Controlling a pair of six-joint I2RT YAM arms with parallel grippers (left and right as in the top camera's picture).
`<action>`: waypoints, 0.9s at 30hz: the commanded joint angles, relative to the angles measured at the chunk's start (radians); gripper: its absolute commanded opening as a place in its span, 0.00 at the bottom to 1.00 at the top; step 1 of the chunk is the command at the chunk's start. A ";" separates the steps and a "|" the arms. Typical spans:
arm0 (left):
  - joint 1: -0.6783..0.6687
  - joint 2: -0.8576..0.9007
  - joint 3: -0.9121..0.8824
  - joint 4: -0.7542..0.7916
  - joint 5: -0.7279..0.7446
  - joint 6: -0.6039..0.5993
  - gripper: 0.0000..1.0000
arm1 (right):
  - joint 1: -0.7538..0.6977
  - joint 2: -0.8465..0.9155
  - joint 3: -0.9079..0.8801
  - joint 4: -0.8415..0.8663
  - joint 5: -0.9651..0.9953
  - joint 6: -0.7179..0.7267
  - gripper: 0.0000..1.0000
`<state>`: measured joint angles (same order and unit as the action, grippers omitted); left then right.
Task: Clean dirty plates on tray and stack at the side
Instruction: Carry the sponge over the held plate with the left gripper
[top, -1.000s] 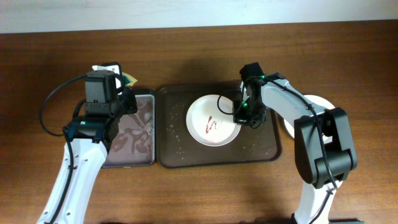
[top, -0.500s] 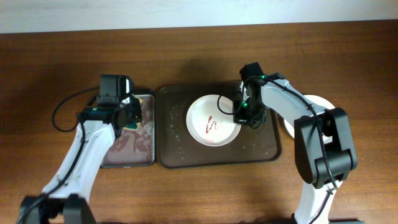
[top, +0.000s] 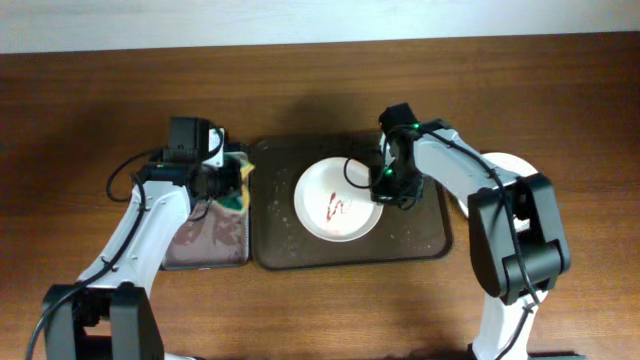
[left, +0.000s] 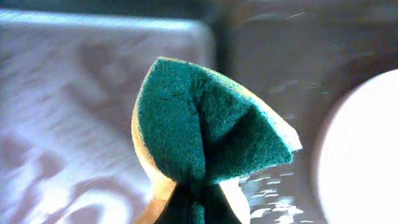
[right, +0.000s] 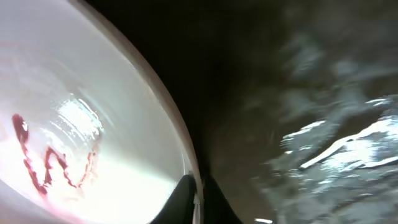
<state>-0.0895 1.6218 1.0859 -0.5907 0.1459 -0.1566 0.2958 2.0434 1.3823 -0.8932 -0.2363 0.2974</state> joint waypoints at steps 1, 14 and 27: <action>-0.061 -0.014 0.035 0.048 0.205 -0.055 0.00 | 0.052 0.016 -0.023 0.003 0.005 -0.014 0.09; -0.216 -0.010 0.029 0.063 0.090 -0.203 0.00 | -0.069 0.016 -0.013 -0.005 -0.148 -0.146 0.23; -0.361 0.091 0.029 0.180 0.074 -0.330 0.00 | -0.080 0.016 -0.021 -0.035 -0.249 -0.161 0.04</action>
<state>-0.3992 1.6695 1.0977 -0.4557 0.2241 -0.4313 0.1993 2.0472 1.3705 -0.9306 -0.4629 0.1390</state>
